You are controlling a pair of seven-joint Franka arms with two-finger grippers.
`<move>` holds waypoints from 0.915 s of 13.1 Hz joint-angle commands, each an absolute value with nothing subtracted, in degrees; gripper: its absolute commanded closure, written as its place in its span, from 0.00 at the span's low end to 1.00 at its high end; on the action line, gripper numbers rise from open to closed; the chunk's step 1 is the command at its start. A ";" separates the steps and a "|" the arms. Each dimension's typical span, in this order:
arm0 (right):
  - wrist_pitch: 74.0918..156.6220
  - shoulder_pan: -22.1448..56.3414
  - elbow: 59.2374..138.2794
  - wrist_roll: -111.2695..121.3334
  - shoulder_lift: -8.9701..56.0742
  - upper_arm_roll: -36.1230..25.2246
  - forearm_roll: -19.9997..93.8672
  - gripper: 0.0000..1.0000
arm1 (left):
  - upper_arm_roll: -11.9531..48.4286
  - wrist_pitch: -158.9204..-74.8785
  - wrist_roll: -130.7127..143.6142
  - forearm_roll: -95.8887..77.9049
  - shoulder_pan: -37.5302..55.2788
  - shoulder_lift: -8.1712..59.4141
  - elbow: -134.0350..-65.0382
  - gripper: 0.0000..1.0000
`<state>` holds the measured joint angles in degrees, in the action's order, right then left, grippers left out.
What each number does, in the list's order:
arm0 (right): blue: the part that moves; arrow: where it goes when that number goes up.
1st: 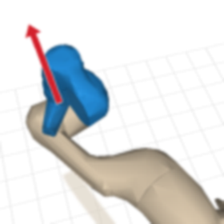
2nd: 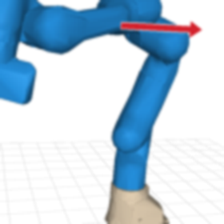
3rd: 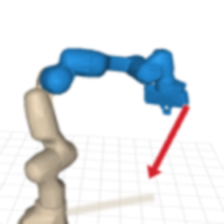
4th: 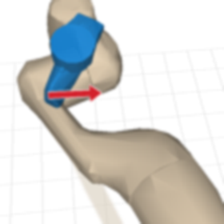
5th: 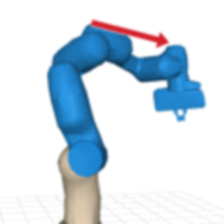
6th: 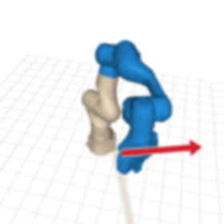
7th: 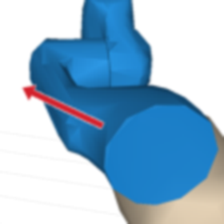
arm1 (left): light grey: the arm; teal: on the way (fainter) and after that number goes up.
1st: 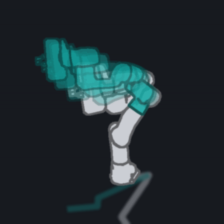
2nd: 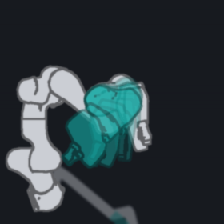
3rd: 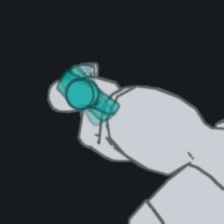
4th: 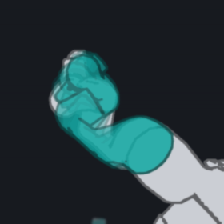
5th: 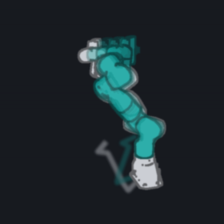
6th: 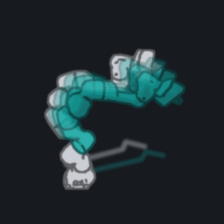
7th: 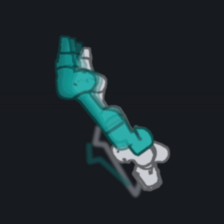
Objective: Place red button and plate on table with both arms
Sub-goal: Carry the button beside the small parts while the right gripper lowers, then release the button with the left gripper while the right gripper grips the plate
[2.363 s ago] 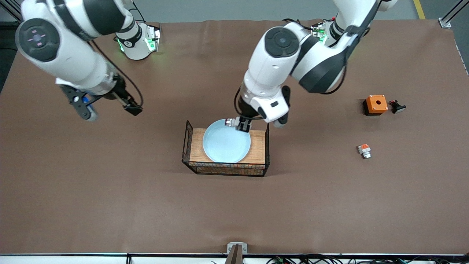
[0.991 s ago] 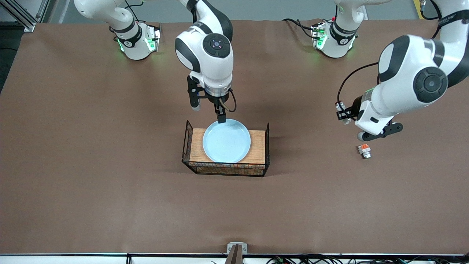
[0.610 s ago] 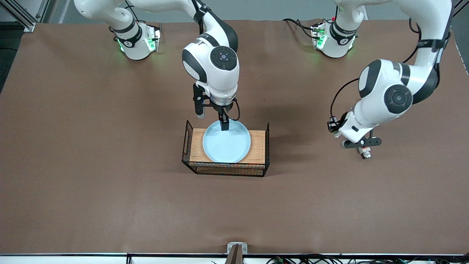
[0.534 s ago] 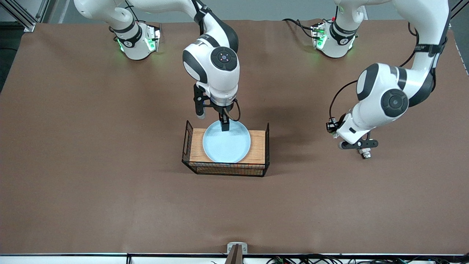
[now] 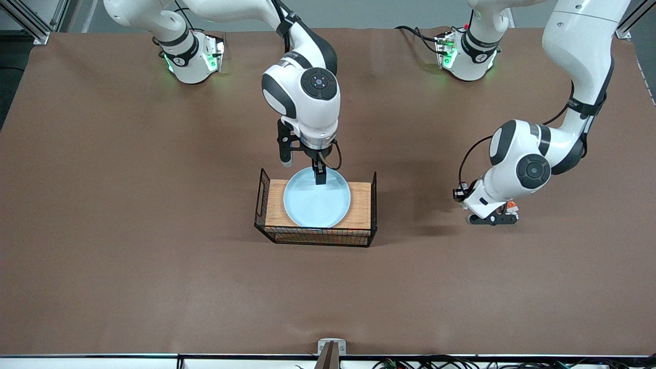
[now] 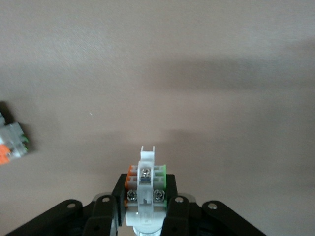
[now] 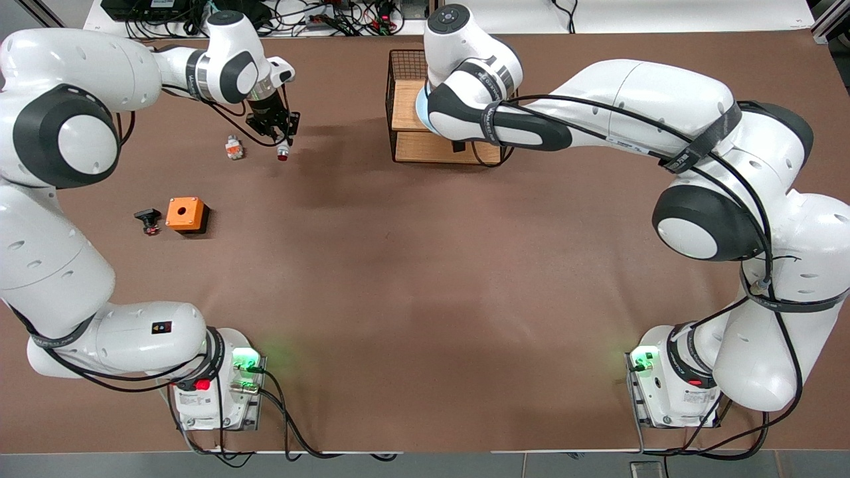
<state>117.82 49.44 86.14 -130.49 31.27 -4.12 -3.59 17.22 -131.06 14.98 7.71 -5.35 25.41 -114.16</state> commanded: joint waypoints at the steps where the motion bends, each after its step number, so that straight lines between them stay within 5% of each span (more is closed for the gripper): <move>1: 117.95 49.75 84.64 -132.10 32.61 -4.22 -4.83 0.02 | 17.40 -131.04 14.33 9.58 -5.54 28.20 -110.84 0.84; 6: 117.86 49.66 84.64 -131.66 32.78 -4.13 -4.83 0.07 | 17.40 -133.42 14.24 9.67 -5.19 32.16 -109.07 0.82; 9: 117.86 49.66 84.64 -129.91 32.78 -4.13 -4.92 0.27 | 17.40 -133.68 14.33 9.93 -5.10 34.28 -108.02 0.80; 10: 117.77 49.57 84.64 -129.73 32.78 -4.13 -4.92 0.28 | 17.40 -133.68 14.33 10.19 -5.10 34.36 -108.02 0.72; 12: 117.77 49.66 84.64 -128.15 32.78 -4.13 -4.92 0.32 | 17.40 -133.77 14.33 10.98 -5.18 34.37 -108.02 0.32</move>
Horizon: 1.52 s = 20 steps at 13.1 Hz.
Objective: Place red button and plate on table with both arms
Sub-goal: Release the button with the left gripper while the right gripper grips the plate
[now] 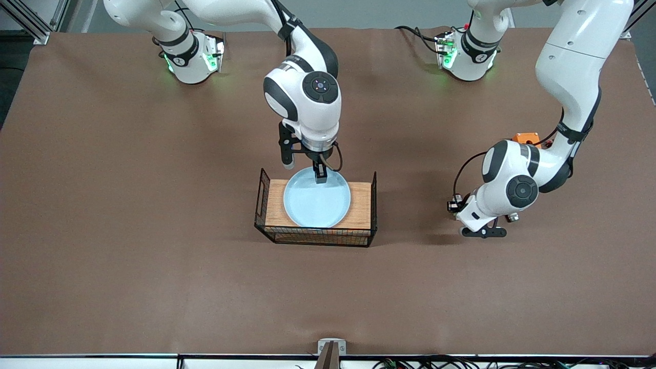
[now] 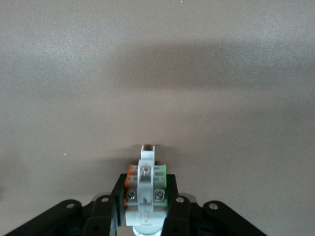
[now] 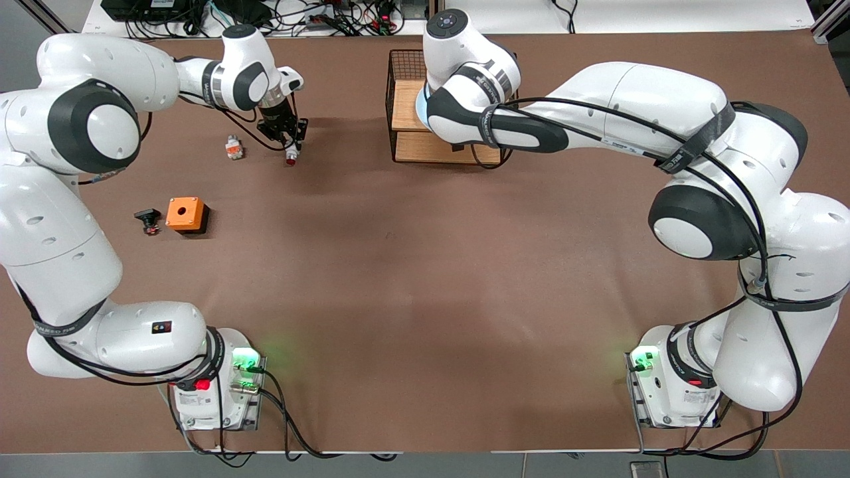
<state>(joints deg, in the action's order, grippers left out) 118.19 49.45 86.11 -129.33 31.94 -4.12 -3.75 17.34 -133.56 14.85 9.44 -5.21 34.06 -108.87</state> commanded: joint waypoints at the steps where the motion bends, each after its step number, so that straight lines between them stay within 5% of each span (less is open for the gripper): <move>1: 117.77 49.66 84.64 -127.88 32.78 -4.13 -4.92 0.43 | 17.40 -133.77 14.33 11.16 -5.19 34.10 -108.02 0.13; 2: 117.77 49.66 84.64 -127.71 32.78 -4.13 -5.27 0.64 | 17.40 -133.77 14.33 11.16 -5.36 33.58 -107.93 0.01; 4: 117.77 49.57 84.55 -127.71 32.78 -4.13 -5.36 0.96 | 17.58 -133.51 14.24 11.25 -5.45 31.04 -108.02 0.00; 13: 115.32 48.69 81.04 -127.27 31.47 -3.96 -4.31 1.00 | 18.37 -129.91 10.38 10.28 -13.16 16.10 -108.10 0.01; 20: 92.41 47.82 73.05 -114.90 25.50 -3.95 3.42 1.00 | 18.19 -121.91 1.14 1.93 -19.24 6.17 -108.28 0.00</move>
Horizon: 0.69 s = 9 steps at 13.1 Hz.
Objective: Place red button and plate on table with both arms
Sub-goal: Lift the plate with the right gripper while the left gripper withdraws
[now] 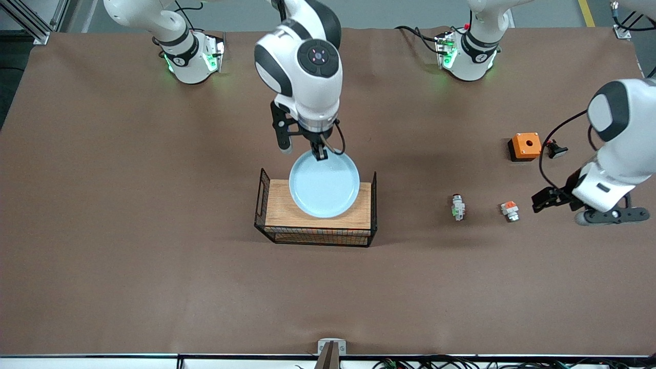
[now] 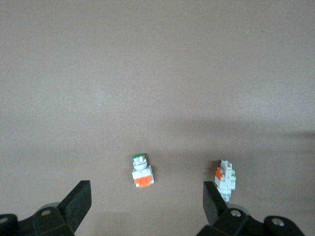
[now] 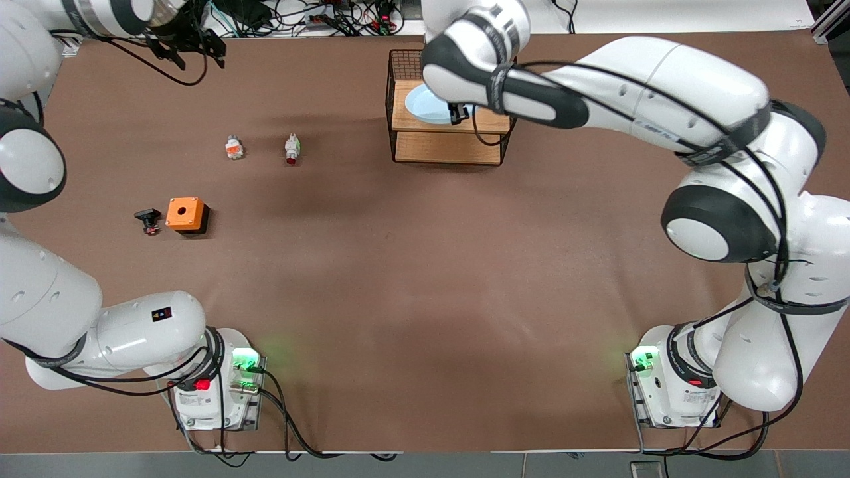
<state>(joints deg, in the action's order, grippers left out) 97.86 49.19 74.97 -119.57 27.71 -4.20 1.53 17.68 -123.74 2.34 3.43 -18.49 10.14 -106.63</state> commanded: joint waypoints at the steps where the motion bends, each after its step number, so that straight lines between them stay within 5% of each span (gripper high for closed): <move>1: 88.63 46.16 71.38 -110.96 24.44 -3.87 4.38 1.00 | 18.19 -120.95 1.14 1.93 -19.68 4.93 -108.37 0.00; 5: 82.29 36.95 71.10 -83.48 18.38 -3.87 6.68 1.00 | 15.22 -117.43 1.14 1.50 -16.63 0.27 -108.37 0.00; 9: 78.04 19.83 74.16 -43.88 15.39 -4.04 7.65 1.00 | 0.82 -116.02 1.67 1.49 -2.32 -1.58 -108.11 0.00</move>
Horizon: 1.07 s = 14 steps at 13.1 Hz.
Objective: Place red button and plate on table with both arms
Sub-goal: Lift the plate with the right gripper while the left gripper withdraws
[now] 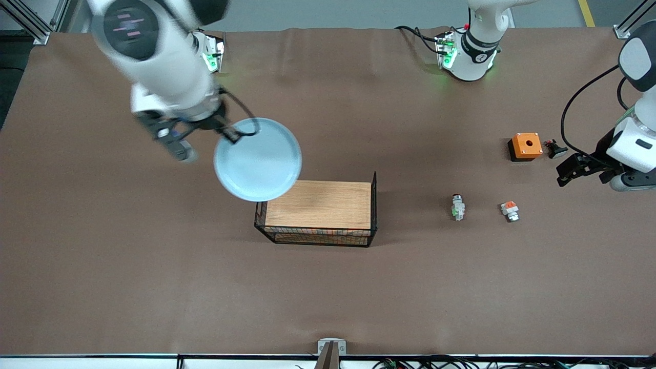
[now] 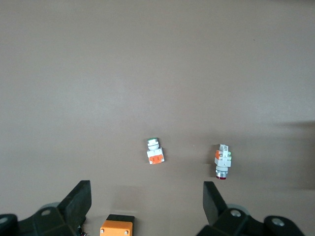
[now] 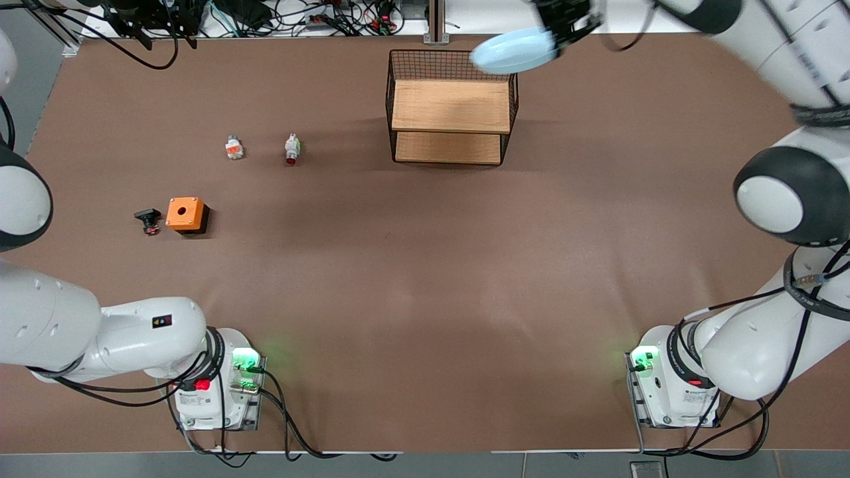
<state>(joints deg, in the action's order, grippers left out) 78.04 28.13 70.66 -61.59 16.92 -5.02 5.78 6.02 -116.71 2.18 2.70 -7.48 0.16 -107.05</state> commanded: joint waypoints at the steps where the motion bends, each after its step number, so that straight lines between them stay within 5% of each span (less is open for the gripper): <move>1: 79.44 14.64 75.92 -33.76 15.55 -3.96 7.65 1.00 | -1.82 -115.84 1.93 1.58 0.41 -1.76 -107.93 0.00; 6: 97.69 -1.99 89.53 0.65 15.91 -3.96 7.38 1.00 | -3.61 -110.95 2.46 1.58 2.46 -1.85 -101.02 0.00; 14: 121.36 -12.21 103.09 23.80 21.61 -3.87 15.63 1.00 | -3.08 -99.40 2.46 1.49 2.90 -1.23 -88.43 0.00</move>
